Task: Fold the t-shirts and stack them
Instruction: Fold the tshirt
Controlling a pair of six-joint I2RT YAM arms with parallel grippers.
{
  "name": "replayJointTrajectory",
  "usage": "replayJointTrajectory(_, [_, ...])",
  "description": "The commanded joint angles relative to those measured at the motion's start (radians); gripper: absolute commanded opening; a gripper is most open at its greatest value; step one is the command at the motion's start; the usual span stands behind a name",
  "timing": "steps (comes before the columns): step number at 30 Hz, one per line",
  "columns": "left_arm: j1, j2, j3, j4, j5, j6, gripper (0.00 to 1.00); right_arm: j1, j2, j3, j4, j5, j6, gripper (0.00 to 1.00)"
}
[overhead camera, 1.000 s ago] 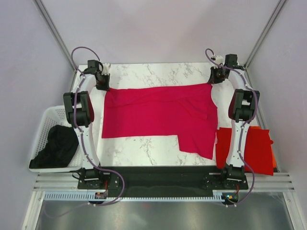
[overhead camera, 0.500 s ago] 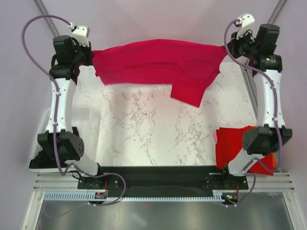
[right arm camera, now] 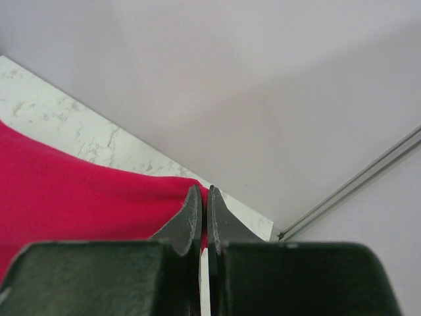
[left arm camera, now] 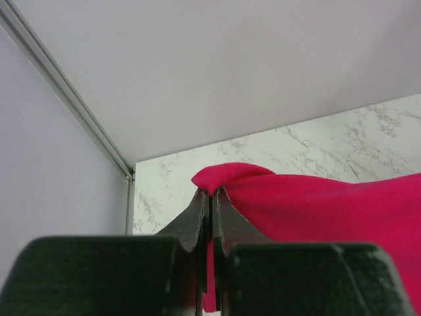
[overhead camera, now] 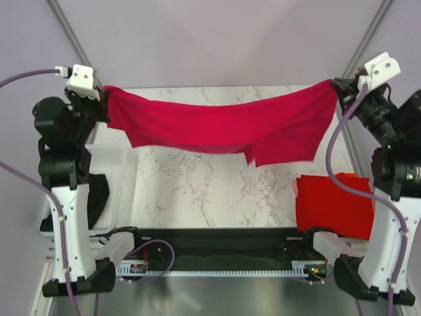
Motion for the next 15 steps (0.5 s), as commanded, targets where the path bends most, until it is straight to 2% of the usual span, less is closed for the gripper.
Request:
replayJointTrajectory(1, [0.006,-0.047,-0.045,0.042,-0.017,0.049,0.02,-0.004,-0.028,-0.002,0.011,0.029,-0.020,0.00])
replayJointTrajectory(8, [0.006,0.043,-0.159,0.042,0.045,0.104,0.02,-0.004,0.065,-0.100,0.037,-0.016,-0.029,0.00])
replayJointTrajectory(13, [0.003,0.173,-0.260,0.046,0.138,0.107,0.02,-0.001,0.182,-0.303,0.087,-0.085,-0.048,0.00])
replayJointTrajectory(15, [0.001,0.281,-0.292,0.054,0.149,0.098,0.02,0.005,0.257,-0.394,0.130,-0.087,-0.057,0.00])
